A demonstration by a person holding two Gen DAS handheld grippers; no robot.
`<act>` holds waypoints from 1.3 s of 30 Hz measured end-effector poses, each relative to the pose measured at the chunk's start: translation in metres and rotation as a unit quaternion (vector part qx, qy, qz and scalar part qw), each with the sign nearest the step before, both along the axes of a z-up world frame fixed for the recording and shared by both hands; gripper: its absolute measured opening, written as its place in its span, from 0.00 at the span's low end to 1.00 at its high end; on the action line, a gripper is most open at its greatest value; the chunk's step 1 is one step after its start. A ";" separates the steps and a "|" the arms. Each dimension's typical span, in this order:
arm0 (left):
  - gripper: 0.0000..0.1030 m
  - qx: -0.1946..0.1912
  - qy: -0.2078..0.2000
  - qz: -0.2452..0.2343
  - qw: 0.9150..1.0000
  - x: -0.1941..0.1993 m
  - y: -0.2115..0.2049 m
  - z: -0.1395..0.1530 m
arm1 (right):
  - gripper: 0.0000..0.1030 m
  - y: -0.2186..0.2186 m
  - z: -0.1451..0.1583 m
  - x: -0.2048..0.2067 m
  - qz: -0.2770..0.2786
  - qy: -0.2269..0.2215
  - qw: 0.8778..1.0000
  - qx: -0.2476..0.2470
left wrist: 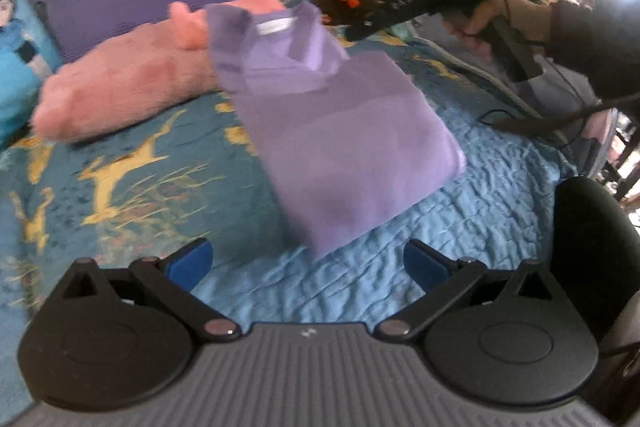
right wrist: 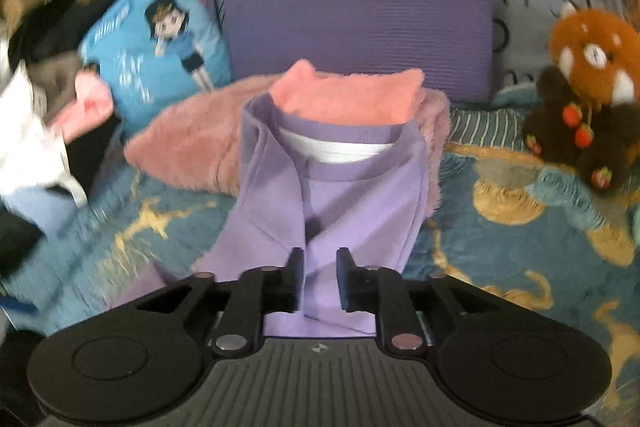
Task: Fold clothes
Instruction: 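Grasp the folded bundle edge with the right gripper and fold it over again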
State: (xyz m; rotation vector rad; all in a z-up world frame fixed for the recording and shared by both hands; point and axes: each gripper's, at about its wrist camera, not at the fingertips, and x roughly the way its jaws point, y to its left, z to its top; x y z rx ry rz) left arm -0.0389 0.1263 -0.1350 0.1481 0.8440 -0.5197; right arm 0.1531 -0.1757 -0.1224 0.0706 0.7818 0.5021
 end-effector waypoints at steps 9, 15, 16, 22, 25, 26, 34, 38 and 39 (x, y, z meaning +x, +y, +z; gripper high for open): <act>1.00 -0.013 -0.004 -0.052 0.999 -0.003 -0.036 -0.005 | 0.40 0.022 0.007 -0.063 0.093 -0.080 0.992 -0.016; 1.00 -0.014 -0.026 -0.094 0.995 -0.009 -0.052 -0.001 | 0.49 0.047 -0.015 -0.076 0.127 -0.065 0.988 -0.061; 1.00 -0.012 -0.027 -0.099 0.995 -0.008 -0.055 -0.001 | 0.55 0.051 -0.019 -0.078 0.133 -0.063 0.987 -0.068; 1.00 -0.005 -0.029 -0.108 0.994 0.006 -0.067 -0.005 | 0.59 0.076 -0.039 -0.092 0.166 -0.049 0.979 -0.111; 1.00 -0.010 -0.067 -0.148 0.987 0.014 -0.072 0.005 | 0.57 0.072 -0.023 -0.098 0.149 -0.065 0.981 -0.111; 1.00 -0.013 -0.080 -0.168 0.982 0.018 -0.073 0.006 | 0.57 0.069 -0.017 -0.099 0.132 -0.074 0.983 -0.108; 1.00 0.028 -0.037 -0.300 0.953 0.092 -0.084 -0.022 | 0.48 0.076 -0.025 -0.089 0.178 -0.115 0.966 -0.148; 1.00 0.048 -0.020 -0.318 0.947 0.112 -0.081 -0.047 | 0.62 0.061 -0.041 -0.074 0.186 -0.100 0.968 -0.132; 1.00 0.036 -0.016 -0.319 0.947 0.115 -0.079 -0.049 | 0.66 0.055 -0.043 -0.071 0.184 -0.094 0.971 -0.124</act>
